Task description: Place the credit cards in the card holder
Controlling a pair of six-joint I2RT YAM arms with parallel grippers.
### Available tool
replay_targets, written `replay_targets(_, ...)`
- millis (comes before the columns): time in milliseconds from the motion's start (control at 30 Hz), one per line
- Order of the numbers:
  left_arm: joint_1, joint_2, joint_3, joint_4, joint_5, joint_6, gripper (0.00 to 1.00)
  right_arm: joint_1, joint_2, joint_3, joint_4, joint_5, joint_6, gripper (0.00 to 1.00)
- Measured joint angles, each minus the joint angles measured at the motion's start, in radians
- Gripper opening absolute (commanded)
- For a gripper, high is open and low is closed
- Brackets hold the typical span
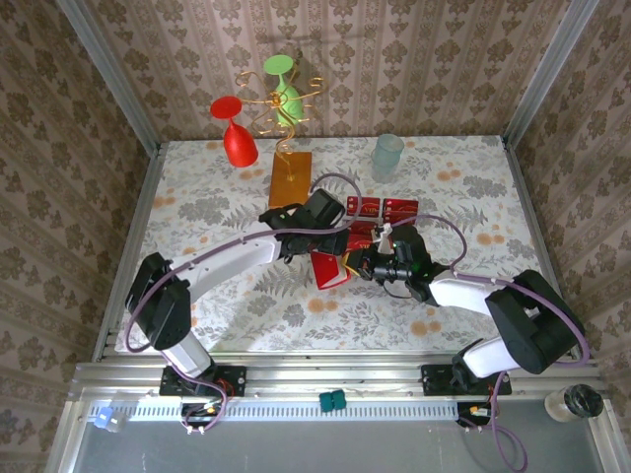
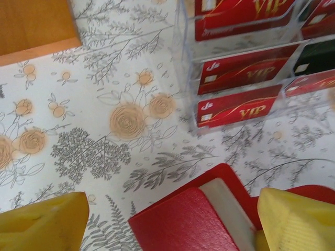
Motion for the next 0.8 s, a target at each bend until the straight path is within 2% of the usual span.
replay_targets(167, -0.008, 0.024, 0.000, -0.017, -0.011, 0.004, 0.84, 0.000, -0.002, 0.000, -0.011, 0.008, -0.007, 0.00)
replay_targets(500, -0.019, 0.042, -0.011, -0.021, -0.022, 0.018, 0.74, 0.000, -0.012, -0.023, -0.025, 0.053, -0.007, 0.00)
replay_targets(800, -0.006, -0.013, -0.122, -0.013, -0.032, 0.022, 0.70, 0.000, -0.012, -0.053, -0.037, 0.099, -0.006, 0.00)
